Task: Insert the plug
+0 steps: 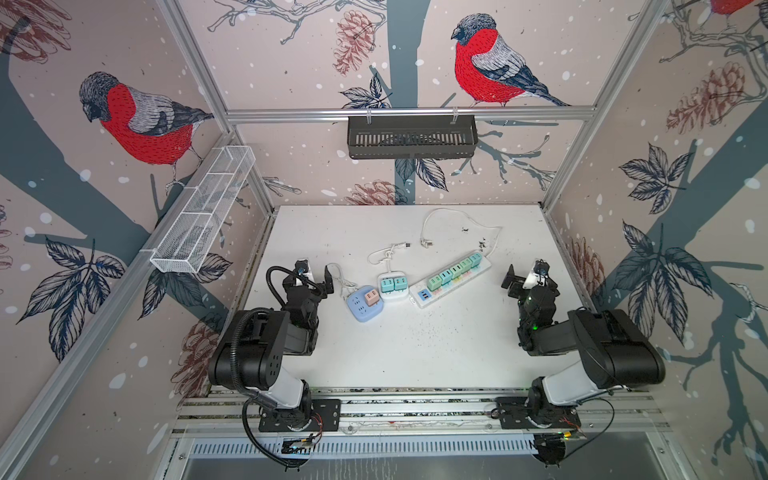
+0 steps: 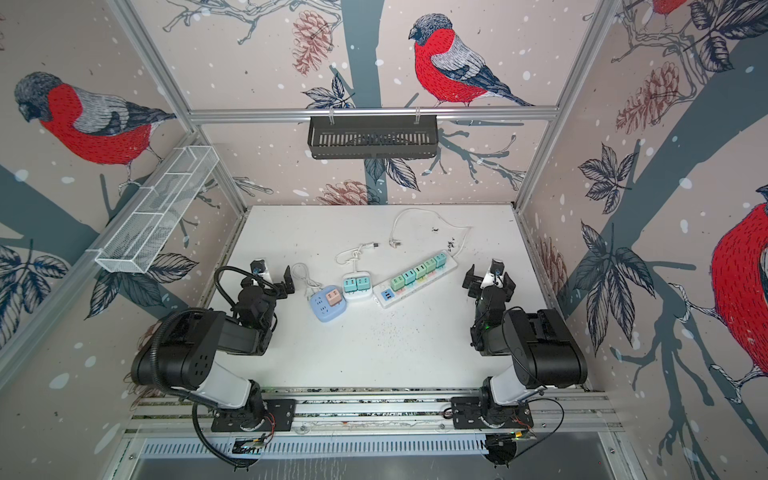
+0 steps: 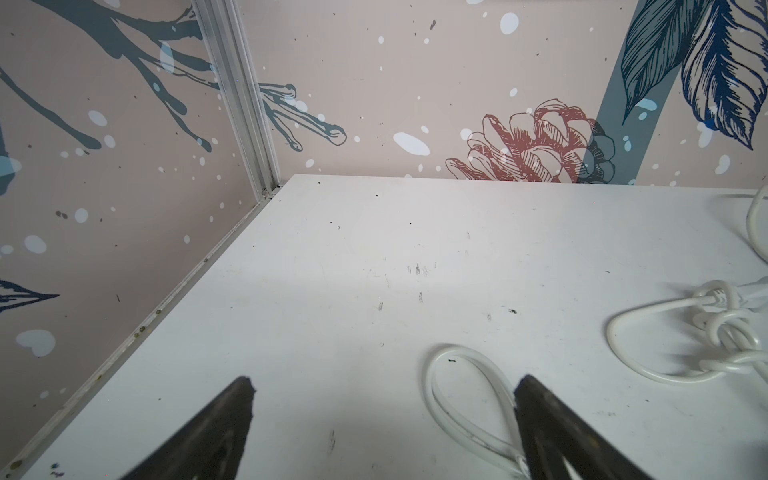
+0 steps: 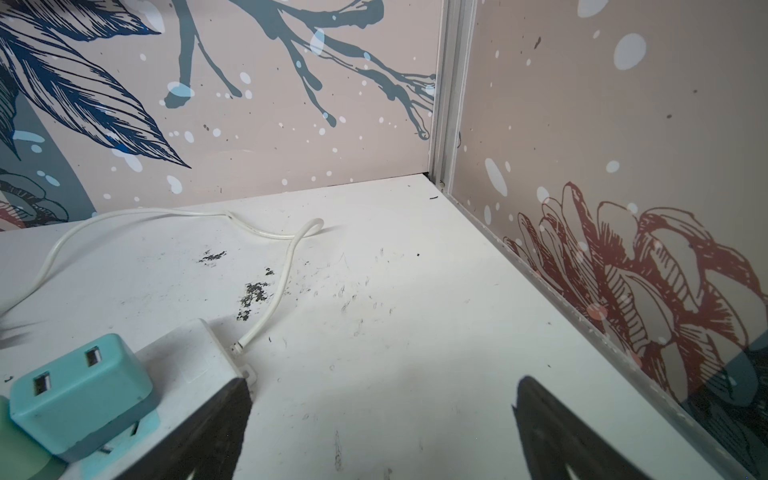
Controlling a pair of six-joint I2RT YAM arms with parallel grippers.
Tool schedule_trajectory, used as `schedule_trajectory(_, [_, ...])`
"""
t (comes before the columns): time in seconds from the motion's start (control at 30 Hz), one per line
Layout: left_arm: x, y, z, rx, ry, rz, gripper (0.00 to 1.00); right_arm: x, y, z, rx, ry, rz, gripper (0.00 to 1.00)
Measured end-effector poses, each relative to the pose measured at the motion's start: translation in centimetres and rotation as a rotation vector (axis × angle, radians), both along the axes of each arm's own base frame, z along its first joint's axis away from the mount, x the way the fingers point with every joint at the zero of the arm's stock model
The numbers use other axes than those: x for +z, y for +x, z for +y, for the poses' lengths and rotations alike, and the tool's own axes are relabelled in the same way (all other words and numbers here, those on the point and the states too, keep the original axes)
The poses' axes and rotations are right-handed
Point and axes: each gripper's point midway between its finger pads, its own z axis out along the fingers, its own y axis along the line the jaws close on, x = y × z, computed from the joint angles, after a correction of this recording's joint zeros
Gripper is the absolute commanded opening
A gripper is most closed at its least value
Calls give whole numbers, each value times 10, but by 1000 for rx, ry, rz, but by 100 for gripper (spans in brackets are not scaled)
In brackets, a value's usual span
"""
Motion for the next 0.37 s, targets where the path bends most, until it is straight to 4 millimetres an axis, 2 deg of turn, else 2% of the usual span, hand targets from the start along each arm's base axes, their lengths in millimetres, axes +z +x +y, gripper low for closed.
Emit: schedule_trajectory(0.37, [0,0,0,0,0,-1,97,3,2,1,20,-6,-9,99])
